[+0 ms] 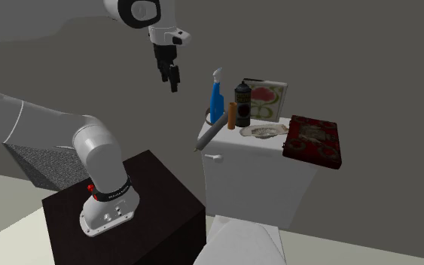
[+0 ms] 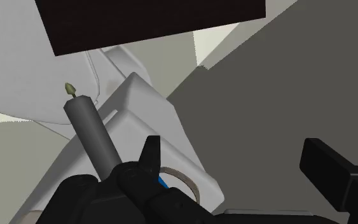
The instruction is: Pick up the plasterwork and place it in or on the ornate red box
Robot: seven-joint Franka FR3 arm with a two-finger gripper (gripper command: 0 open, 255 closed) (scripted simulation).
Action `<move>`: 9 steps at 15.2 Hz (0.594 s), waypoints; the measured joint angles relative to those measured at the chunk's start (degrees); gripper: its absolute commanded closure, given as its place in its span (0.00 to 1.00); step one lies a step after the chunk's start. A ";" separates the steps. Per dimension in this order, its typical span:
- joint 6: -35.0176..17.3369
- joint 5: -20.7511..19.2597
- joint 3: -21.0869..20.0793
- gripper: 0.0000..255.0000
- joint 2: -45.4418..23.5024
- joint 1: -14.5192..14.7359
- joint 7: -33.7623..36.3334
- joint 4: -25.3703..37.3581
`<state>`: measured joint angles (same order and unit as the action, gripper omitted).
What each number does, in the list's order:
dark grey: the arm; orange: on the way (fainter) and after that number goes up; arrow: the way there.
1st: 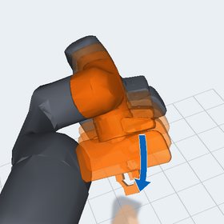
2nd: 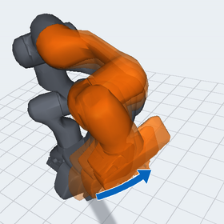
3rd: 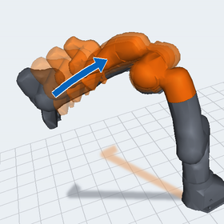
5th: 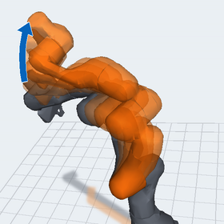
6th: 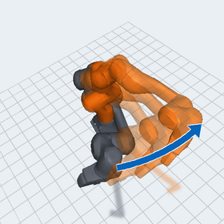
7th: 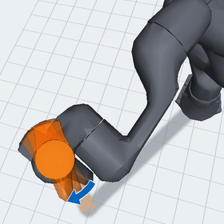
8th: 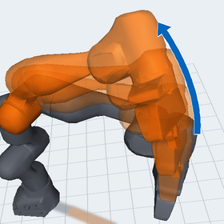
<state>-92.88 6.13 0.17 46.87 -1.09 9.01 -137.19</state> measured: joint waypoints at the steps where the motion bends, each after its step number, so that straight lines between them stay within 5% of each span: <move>1: 0.00 0.00 0.00 0.00 0.00 0.00 0.00 0.00; 9: -13.68 1.05 8.75 0.00 -4.02 -3.60 -4.68 -3.41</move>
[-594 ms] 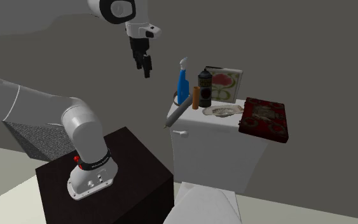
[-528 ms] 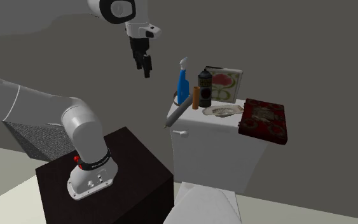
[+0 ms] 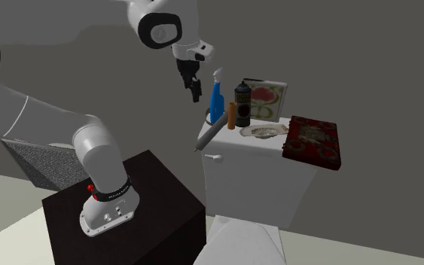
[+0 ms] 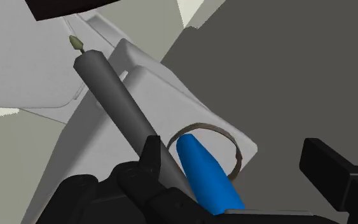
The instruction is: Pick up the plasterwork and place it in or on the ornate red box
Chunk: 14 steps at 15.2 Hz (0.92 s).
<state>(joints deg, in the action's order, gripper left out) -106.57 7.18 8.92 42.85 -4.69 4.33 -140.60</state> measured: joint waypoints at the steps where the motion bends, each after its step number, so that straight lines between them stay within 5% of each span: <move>1: -2.06 0.38 1.30 0.00 -0.77 -0.37 -0.80 -0.46; 8: -15.18 5.32 11.21 0.00 -7.10 -1.32 -7.65 -2.03; 14: -24.64 14.96 21.92 0.00 -16.38 2.18 -16.84 0.67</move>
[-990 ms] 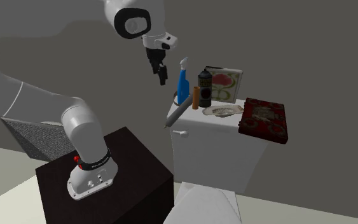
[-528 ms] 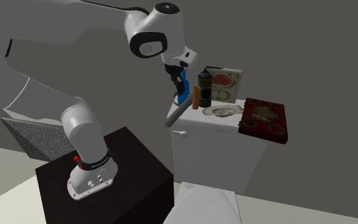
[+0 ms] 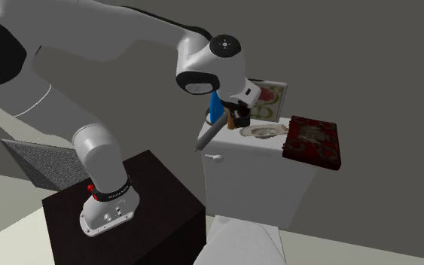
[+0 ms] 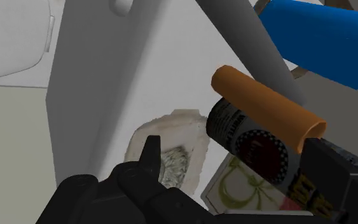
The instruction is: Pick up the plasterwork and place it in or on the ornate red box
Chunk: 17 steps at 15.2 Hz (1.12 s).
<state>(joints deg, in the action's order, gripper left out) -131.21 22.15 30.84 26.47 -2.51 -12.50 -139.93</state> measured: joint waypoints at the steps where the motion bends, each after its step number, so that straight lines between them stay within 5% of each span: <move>1: -1.11 2.09 1.84 0.00 -1.30 0.79 -1.77 0.45; 5: -3.88 13.24 10.90 0.00 -8.39 5.46 -11.08 3.86; 9: -2.01 28.73 20.15 0.00 -18.09 10.22 -22.13 8.85; 17: -0.01 41.77 22.22 0.00 -27.57 11.95 -30.16 11.55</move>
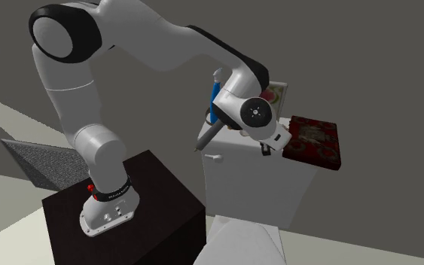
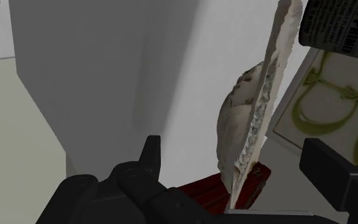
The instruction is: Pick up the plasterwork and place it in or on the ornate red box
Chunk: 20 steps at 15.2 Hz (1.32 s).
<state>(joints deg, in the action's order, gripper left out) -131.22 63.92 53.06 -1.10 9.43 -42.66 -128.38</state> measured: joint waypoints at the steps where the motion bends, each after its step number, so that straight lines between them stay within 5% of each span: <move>1: -0.03 0.67 -0.18 0.00 -0.54 0.14 -0.17 0.20; 7: 0.05 1.53 -0.32 0.00 -1.24 0.19 -0.52 0.44; 8: 0.06 1.54 -0.32 1.00 -1.25 0.19 -0.53 0.45; 20: -0.38 0.08 -0.35 1.00 -0.04 0.42 0.77 0.40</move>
<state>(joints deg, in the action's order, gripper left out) -131.60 64.00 52.70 -1.14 9.86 -41.89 -127.97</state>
